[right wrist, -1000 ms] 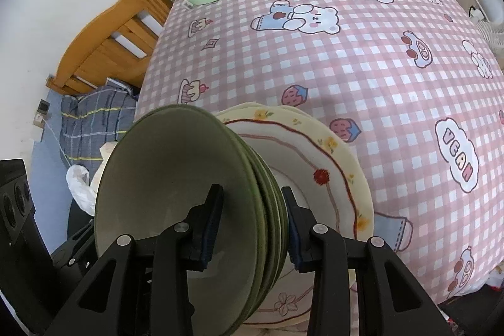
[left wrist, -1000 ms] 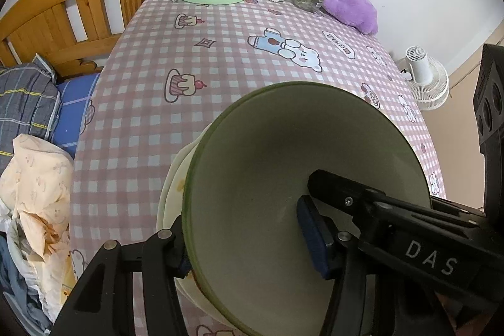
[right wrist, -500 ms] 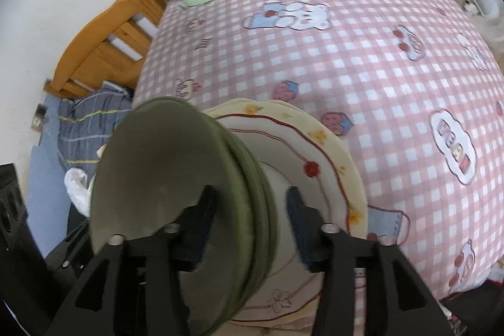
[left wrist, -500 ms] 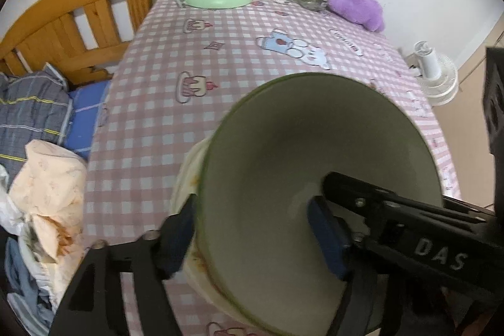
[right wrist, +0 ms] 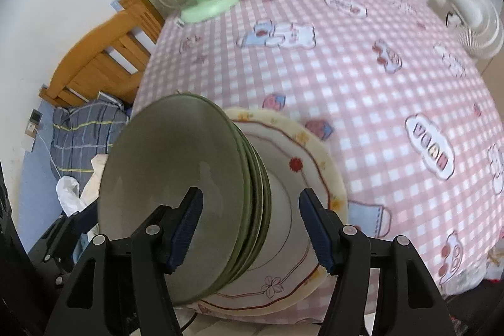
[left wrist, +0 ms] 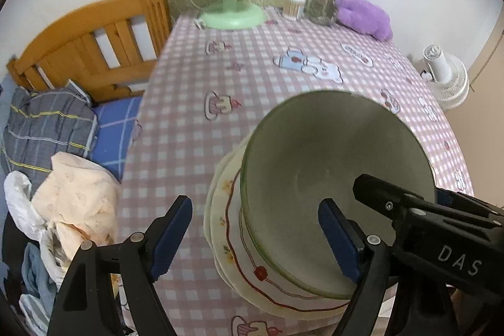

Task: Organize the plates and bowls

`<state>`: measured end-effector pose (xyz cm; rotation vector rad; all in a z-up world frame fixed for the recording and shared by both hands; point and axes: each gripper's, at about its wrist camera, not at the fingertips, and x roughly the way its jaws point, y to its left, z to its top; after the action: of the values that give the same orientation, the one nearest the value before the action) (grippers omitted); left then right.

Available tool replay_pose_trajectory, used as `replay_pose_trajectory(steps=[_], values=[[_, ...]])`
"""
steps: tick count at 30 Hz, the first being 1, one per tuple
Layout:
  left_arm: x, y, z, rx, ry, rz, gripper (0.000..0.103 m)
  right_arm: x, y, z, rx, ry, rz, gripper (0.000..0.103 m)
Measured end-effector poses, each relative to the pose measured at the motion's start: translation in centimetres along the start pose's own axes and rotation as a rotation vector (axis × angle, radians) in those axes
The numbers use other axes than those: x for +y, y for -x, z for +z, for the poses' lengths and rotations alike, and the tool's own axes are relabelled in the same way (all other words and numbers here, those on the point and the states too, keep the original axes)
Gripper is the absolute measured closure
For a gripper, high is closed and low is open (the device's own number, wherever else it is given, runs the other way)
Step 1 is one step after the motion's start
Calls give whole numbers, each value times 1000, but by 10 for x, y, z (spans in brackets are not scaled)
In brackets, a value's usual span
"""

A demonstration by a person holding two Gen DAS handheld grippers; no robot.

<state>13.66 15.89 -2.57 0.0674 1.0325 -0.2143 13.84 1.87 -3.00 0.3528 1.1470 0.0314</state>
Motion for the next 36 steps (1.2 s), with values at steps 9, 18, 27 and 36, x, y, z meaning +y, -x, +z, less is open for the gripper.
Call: replay_pose_trajectory(steps=[9, 18, 27, 36], values=[[-20, 32, 4, -132, 52, 87, 19, -10, 25, 13, -94, 98, 78, 34], [-75, 66, 2, -256, 109, 124, 15, -47, 80, 20, -228, 192, 89, 34], [-132, 75, -14, -327, 124, 126, 6, -111, 114, 13, -328, 209, 43, 29], [-168, 62, -39, -351, 191, 116, 6, -178, 123, -5, -390, 245, -37, 24]])
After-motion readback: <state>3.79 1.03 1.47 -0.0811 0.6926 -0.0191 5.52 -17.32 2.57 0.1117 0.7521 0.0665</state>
